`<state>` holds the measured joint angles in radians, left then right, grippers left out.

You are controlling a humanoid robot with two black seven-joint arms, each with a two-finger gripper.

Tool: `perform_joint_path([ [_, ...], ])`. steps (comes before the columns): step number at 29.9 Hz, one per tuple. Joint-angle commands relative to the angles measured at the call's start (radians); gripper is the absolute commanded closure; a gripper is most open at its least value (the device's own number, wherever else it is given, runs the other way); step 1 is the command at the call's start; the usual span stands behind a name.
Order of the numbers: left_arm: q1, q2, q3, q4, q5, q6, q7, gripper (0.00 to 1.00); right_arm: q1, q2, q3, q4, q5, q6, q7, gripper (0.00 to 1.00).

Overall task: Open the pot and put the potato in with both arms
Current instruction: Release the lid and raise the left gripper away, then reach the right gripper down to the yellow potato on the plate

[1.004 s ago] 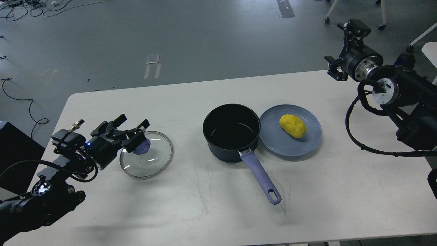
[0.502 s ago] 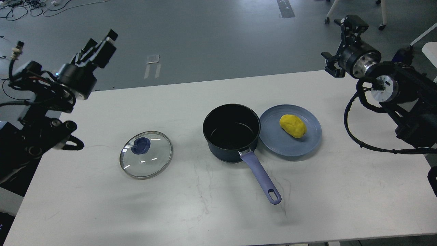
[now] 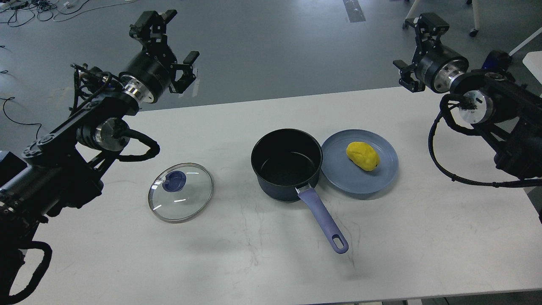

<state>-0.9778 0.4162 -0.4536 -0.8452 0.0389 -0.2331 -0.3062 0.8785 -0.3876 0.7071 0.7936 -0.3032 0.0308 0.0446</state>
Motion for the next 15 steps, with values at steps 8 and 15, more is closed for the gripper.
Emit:
perform_joint_path([
  [8,0.041,-0.034,-0.108,0.008,-0.020,-0.083,0.148,0.00,0.137,-0.073,-0.255,0.016,-0.072,0.001,0.087,0.00],
  [15,0.060,-0.004,-0.108,0.009,-0.022,-0.083,0.144,0.00,0.215,-0.119,-0.520,0.030,-0.391,0.000,0.294,0.00],
])
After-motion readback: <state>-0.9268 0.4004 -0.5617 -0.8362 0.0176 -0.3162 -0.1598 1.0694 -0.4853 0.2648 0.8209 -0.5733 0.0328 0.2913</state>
